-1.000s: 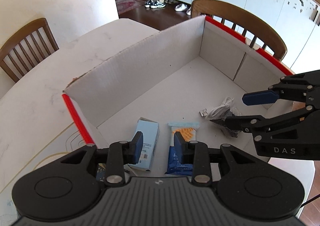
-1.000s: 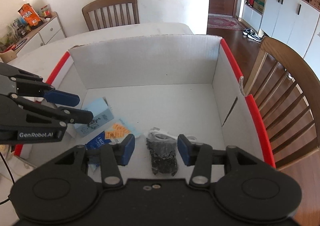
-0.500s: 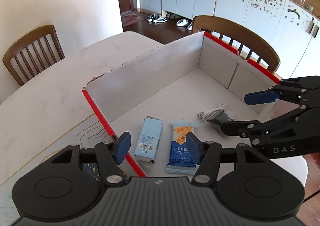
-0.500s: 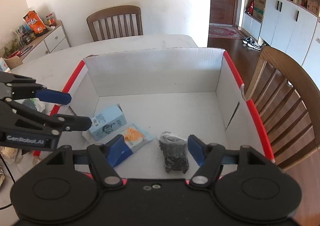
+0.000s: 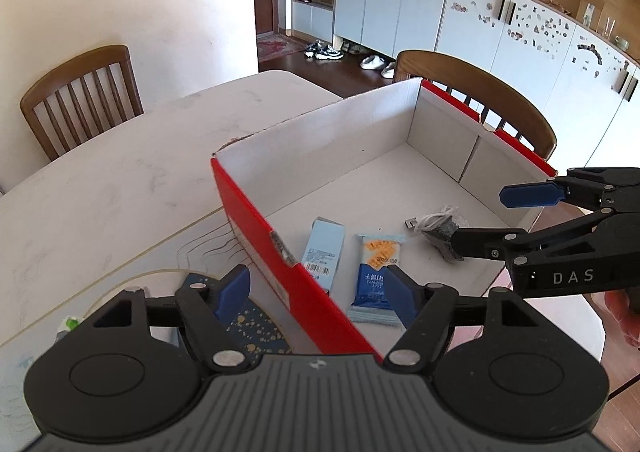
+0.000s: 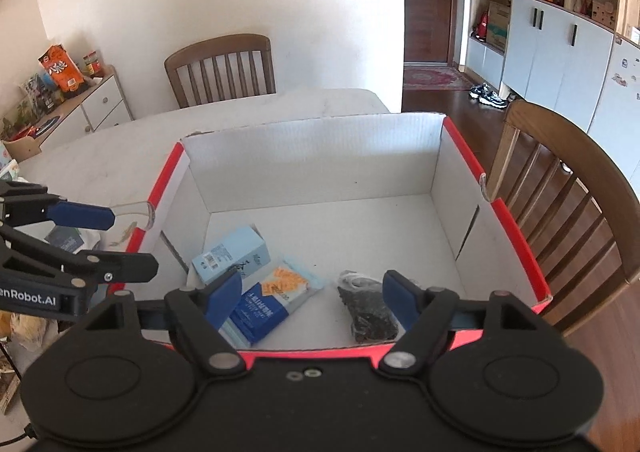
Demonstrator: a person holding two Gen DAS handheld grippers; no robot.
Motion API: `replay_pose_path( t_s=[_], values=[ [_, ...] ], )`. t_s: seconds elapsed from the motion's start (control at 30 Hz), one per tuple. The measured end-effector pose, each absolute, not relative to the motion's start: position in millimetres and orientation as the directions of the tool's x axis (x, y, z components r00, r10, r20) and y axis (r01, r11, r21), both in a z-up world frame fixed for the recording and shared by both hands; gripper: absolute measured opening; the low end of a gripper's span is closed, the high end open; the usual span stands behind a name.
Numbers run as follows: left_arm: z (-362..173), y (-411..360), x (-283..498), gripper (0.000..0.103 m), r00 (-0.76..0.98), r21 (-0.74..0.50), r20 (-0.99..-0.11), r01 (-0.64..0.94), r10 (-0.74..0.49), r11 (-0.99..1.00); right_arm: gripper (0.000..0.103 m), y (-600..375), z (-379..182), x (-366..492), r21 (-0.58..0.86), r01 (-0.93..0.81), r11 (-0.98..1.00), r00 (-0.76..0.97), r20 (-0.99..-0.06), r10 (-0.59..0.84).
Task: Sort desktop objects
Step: 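Withdraw both tools from the shoebox toward the table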
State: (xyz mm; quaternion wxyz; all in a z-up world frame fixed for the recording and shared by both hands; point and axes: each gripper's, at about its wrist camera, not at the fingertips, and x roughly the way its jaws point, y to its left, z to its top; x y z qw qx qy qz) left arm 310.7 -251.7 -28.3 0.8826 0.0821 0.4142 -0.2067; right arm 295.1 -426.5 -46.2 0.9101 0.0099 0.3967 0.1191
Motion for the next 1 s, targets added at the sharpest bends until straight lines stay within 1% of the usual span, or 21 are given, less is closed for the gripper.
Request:
replay_pose_path(
  t_s=[0.13,0.23,0.37,0.4,0.43,0.5,0.63,1.0],
  values=[
    [-25.3,-240.4,302.6,0.082,0.582,-0.037,-0.754,0.427,-0.306,0.903,0.077,-416.6,-43.3,287.3,0.105,-0.204,0.973,0.665,-0.714,0.216],
    [-23.2,-230.5,293.6,0.086,0.601,-0.031,-0.738,0.424,-0.307,0.905,0.078,-408.0,-39.8,279.3,0.088,-0.187,0.978,0.689,-0.698,0.195],
    [-21.6,-213.5,278.7,0.087,0.626,-0.033,-0.719,0.402,-0.301,0.915,0.078,-397.0,-36.3,268.8,0.085,-0.174,0.981,0.711,-0.678,0.185],
    [-20.8,-208.3,274.4,0.090,0.632,-0.034,-0.714,0.397,-0.301,0.917,0.078,-393.4,-36.3,266.2,0.087,-0.174,0.981,0.711,-0.678,0.186],
    [-19.7,-204.3,271.2,0.096,0.636,-0.035,-0.711,0.394,-0.300,0.918,0.078,-389.9,-36.2,263.6,0.087,-0.173,0.981,0.712,-0.677,0.186],
    [-18.3,-193.7,262.3,0.101,0.646,-0.037,-0.703,0.385,-0.298,0.922,0.078,-381.7,-35.9,258.1,0.087,-0.178,0.980,0.711,-0.677,0.189],
    [-17.0,-173.6,246.8,0.101,0.663,-0.029,-0.691,0.375,-0.290,0.927,0.078,-362.5,-34.6,247.9,0.082,-0.187,0.979,0.712,-0.676,0.193],
    [-13.0,-118.5,211.7,0.102,0.687,-0.055,-0.667,0.341,-0.288,0.938,0.078,-308.8,-31.0,221.9,0.081,-0.204,0.975,0.708,-0.676,0.205]
  ],
)
